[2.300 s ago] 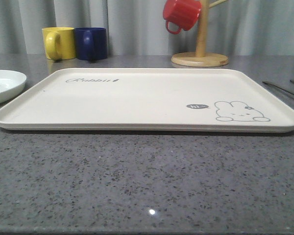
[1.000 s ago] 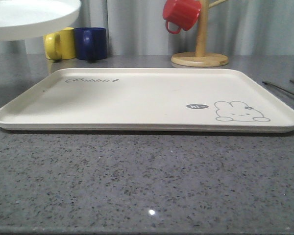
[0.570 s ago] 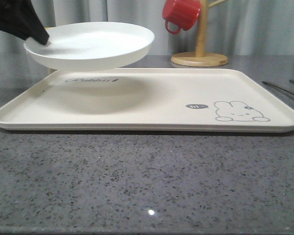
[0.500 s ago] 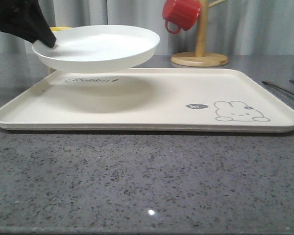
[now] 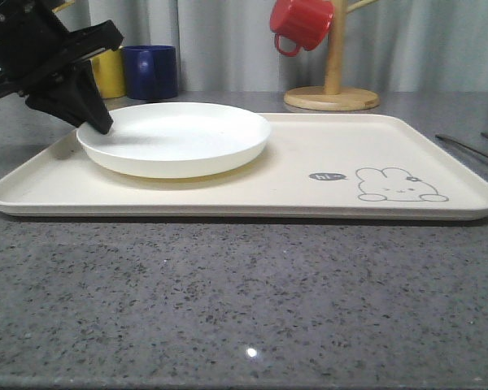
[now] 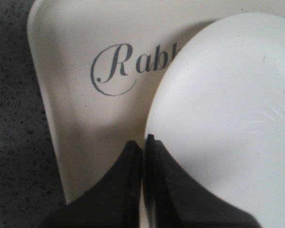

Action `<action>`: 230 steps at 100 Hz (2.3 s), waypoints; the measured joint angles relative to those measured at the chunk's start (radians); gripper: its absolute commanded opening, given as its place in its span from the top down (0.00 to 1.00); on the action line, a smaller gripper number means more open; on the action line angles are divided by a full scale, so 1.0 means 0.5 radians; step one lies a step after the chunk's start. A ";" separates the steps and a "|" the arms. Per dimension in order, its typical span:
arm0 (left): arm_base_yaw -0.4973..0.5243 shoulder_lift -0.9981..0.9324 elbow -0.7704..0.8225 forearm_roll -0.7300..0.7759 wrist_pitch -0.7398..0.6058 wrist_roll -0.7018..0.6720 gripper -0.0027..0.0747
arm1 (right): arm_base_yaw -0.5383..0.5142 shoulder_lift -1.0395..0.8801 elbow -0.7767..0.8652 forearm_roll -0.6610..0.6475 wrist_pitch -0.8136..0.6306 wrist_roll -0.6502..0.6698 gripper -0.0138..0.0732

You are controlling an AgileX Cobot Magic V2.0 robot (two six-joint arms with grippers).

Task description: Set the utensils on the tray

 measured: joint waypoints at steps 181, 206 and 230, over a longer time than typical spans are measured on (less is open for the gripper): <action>0.247 -2.258 1.457 0.355 -0.862 -0.016 0.56 | 0.000 0.000 0.000 0.000 0.000 0.000 0.92; 0.250 -2.619 1.713 0.355 -0.867 -0.016 0.63 | 0.000 0.000 0.000 0.000 0.000 0.000 0.92; 0.250 -2.683 1.770 0.355 -0.899 -0.016 0.99 | 0.000 0.000 0.000 0.000 -0.087 0.000 0.92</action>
